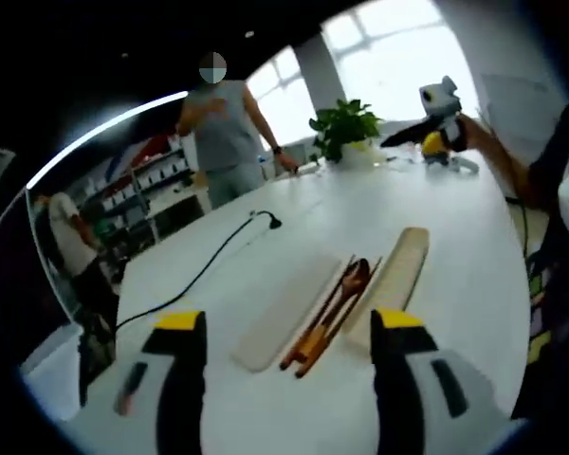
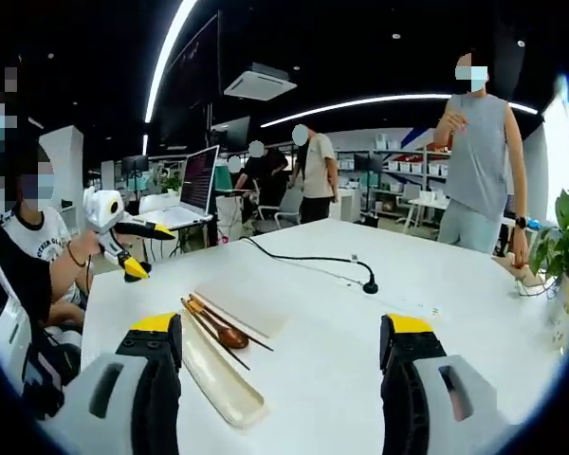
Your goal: Arrange the utensils inside the cutlery case until each visible utensil rests in its matching compartment.
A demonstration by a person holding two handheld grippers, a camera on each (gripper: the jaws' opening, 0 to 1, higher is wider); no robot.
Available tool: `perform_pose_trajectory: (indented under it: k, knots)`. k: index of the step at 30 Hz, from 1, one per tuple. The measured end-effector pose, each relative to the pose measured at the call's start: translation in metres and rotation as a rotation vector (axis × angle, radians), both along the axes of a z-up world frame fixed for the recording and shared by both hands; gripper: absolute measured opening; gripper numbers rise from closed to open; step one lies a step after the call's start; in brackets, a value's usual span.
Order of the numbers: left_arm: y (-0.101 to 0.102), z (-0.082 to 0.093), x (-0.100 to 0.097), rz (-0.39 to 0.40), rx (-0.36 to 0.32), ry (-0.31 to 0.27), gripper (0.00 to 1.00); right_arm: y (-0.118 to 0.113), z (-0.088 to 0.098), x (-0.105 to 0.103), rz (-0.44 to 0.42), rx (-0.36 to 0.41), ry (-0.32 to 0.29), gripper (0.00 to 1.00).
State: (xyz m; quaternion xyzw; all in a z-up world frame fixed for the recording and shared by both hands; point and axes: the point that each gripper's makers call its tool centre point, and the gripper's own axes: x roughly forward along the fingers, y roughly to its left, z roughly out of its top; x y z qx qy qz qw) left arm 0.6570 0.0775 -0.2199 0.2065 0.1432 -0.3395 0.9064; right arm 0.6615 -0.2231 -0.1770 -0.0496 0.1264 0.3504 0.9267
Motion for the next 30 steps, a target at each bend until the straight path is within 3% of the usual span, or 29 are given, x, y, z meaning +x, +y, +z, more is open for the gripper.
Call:
perform_pose_trajectory:
  k: [12,19,30]
  knots:
    - [0.0,-0.036,0.012,-0.053,0.141,0.087,0.62,0.019,-0.034,0.03,0.084,-0.058,0.058,0.79]
    - [0.001,-0.058,0.013,-0.106,0.247,0.137,0.49,0.045,-0.047,0.039,0.193,-0.093,0.052,0.7]
    - [-0.002,-0.09,0.012,-0.181,0.316,0.256,0.35,0.072,-0.092,0.046,0.342,-0.255,0.132,0.53]
